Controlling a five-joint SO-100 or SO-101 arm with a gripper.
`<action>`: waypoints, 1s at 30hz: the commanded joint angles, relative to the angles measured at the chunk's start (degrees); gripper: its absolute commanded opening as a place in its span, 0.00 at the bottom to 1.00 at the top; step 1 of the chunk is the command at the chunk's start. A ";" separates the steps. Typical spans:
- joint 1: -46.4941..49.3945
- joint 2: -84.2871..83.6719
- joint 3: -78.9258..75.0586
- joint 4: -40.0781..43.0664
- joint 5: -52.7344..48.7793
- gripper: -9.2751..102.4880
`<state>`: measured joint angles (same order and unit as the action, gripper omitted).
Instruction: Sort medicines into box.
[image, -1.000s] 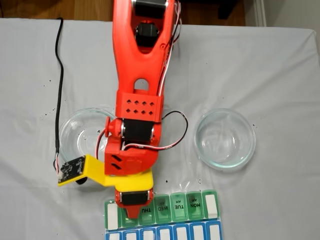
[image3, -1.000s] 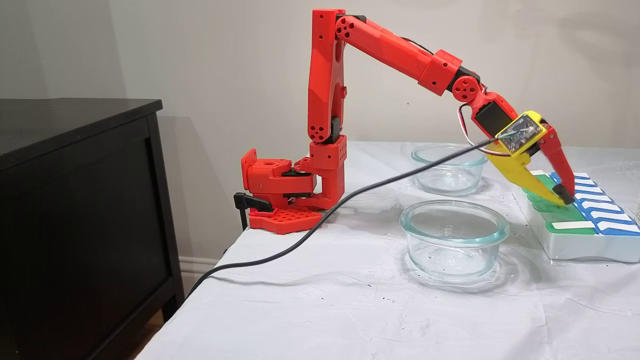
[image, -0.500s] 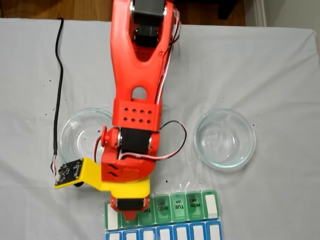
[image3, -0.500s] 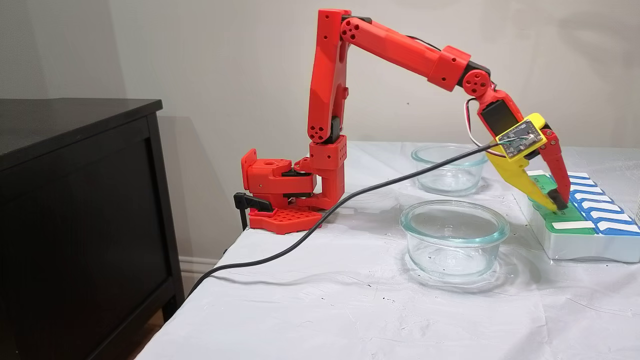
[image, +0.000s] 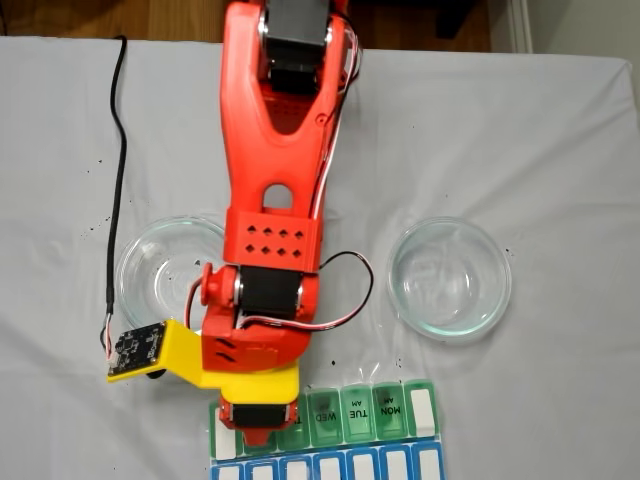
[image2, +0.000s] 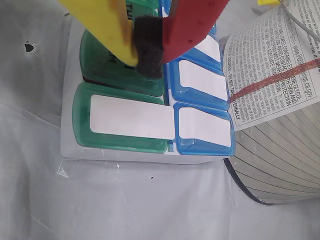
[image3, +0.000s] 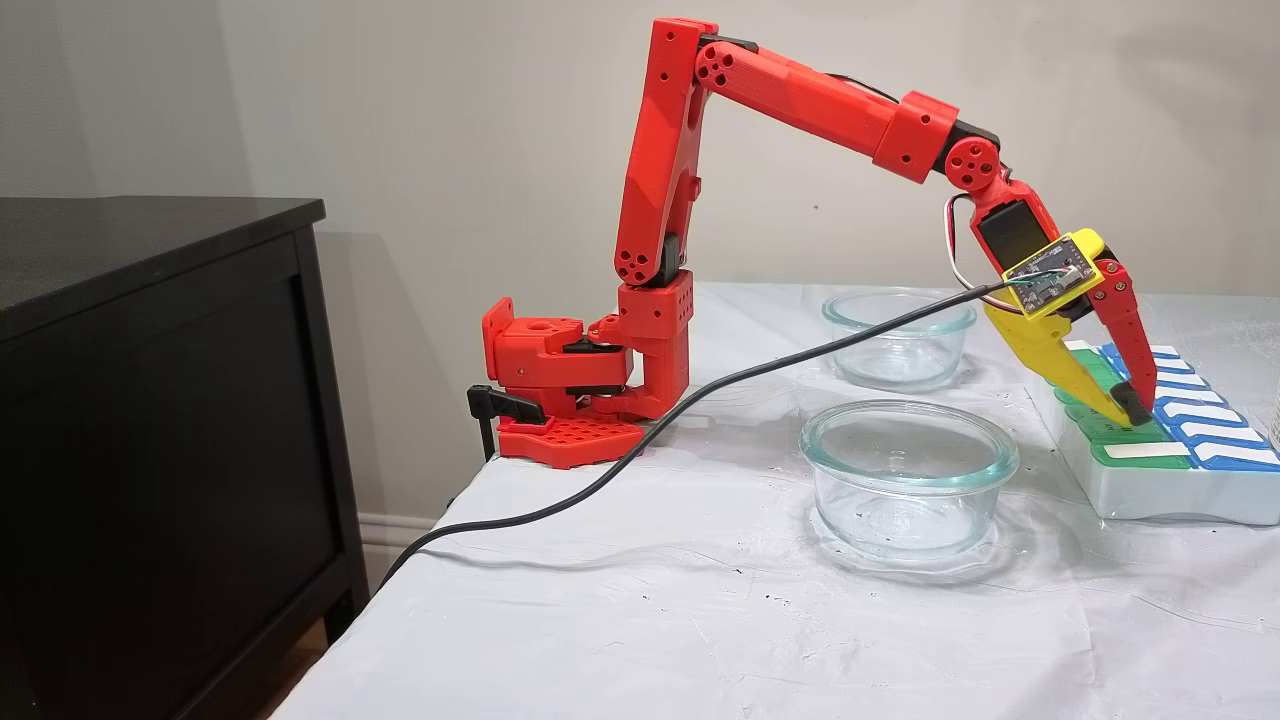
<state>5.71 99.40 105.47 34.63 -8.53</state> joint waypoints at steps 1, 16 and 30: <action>-0.70 0.88 -1.41 1.14 -0.88 0.08; -1.93 -1.85 -3.52 8.44 -1.41 0.08; -2.02 0.00 -3.69 12.48 0.79 0.08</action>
<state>4.39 97.82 102.39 44.65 -8.26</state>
